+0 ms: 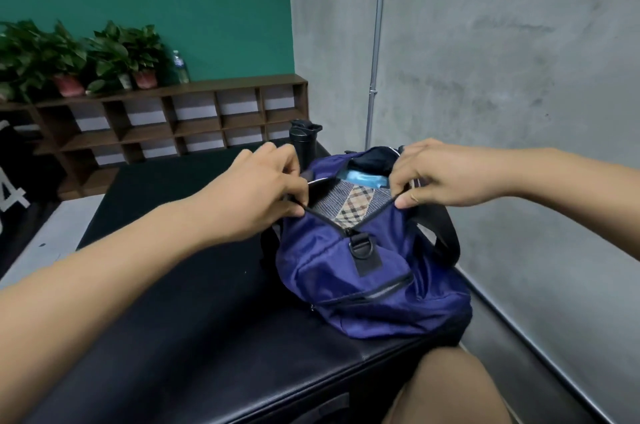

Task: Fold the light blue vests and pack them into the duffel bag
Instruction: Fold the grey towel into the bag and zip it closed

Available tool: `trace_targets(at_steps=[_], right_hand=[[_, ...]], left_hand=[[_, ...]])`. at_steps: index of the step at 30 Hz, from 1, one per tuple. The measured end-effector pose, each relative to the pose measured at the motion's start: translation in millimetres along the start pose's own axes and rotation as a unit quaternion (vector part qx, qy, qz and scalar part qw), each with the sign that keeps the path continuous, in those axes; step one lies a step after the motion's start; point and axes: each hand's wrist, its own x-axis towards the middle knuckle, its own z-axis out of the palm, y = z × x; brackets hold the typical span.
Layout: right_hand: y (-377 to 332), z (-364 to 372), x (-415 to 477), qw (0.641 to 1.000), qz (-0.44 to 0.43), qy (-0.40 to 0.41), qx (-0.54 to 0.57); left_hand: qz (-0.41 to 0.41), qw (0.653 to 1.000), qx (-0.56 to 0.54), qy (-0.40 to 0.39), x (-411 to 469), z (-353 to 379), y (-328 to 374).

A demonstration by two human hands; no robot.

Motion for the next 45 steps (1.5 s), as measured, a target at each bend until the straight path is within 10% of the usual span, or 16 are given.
trace_targets(at_steps=[30, 45], right_hand=[[-276.6, -4.6, 285.9, 0.972, -0.084, 0.117, 0.188], [-86.1, 3.8, 240.9, 0.941, 0.099, 0.227, 0.230]], left_hand=[[-0.309, 0.942, 0.080, -0.099, -171.3, -59.8, -233.0], [-0.236, 0.968, -0.067, -0.048, -69.1, -28.4, -177.4]])
